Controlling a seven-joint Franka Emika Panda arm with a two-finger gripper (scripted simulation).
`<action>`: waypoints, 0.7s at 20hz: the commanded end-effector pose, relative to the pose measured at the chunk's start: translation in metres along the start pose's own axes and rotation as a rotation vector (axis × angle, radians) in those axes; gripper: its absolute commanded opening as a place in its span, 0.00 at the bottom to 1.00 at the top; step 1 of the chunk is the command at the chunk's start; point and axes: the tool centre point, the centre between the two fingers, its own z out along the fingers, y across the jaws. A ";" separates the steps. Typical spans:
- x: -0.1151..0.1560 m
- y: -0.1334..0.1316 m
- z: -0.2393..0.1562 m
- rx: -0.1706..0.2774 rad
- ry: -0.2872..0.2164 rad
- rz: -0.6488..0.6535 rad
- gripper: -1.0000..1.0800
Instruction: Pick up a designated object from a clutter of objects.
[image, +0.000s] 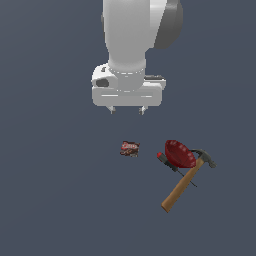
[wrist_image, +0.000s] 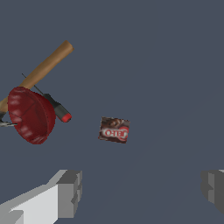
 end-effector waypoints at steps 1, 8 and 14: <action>0.000 0.000 0.000 0.000 0.000 0.000 0.96; 0.001 0.007 -0.009 -0.008 0.017 0.021 0.96; 0.001 0.009 -0.013 -0.009 0.021 0.031 0.96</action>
